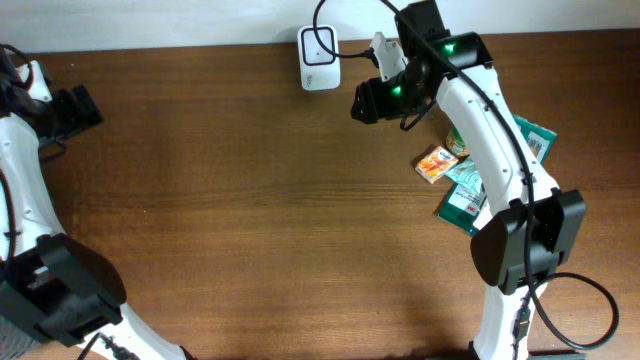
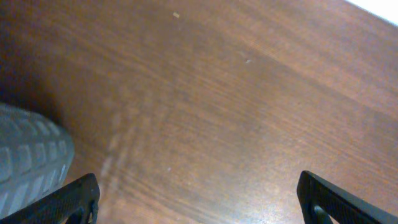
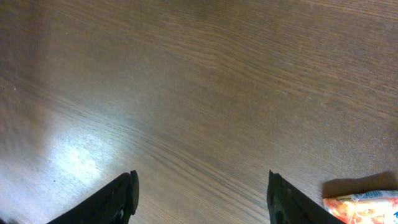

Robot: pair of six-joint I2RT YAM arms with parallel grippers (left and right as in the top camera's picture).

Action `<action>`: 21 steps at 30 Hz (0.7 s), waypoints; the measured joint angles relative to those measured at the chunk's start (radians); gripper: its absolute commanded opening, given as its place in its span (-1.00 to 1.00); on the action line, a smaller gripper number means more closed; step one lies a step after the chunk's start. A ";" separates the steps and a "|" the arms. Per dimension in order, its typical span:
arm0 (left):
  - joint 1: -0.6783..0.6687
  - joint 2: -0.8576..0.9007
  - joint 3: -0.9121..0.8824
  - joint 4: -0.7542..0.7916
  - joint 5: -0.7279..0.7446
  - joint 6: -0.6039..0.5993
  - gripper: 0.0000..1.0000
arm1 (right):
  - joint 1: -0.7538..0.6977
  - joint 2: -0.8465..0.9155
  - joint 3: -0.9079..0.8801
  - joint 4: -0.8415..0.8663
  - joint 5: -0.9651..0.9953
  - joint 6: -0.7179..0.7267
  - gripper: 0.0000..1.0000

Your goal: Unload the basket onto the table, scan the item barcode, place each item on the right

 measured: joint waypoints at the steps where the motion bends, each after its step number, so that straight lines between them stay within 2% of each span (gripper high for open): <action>1: -0.002 0.000 0.000 0.009 0.017 0.006 0.98 | 0.000 0.000 0.000 -0.002 0.000 0.001 0.25; 4: -0.031 0.000 0.000 0.019 0.048 0.068 0.98 | -0.002 0.000 0.000 -0.006 0.000 0.000 0.25; 7: -0.174 0.000 0.000 0.047 0.056 0.138 0.98 | -0.015 0.000 0.000 -0.016 0.000 0.000 0.29; 9: -0.262 0.000 0.000 0.061 0.048 0.155 0.98 | -0.037 0.000 0.000 -0.053 0.005 -0.001 0.62; 13: -0.324 0.000 0.000 0.048 0.037 0.163 0.98 | -0.050 -0.015 0.000 -0.072 0.019 -0.024 0.97; 15: -0.333 0.000 0.000 0.047 0.036 0.164 0.98 | -0.050 -0.050 0.000 -0.075 0.021 -0.031 0.97; 21: -0.331 0.000 0.000 0.045 0.035 0.164 0.98 | -0.050 -0.375 0.002 -0.161 0.018 -0.031 0.97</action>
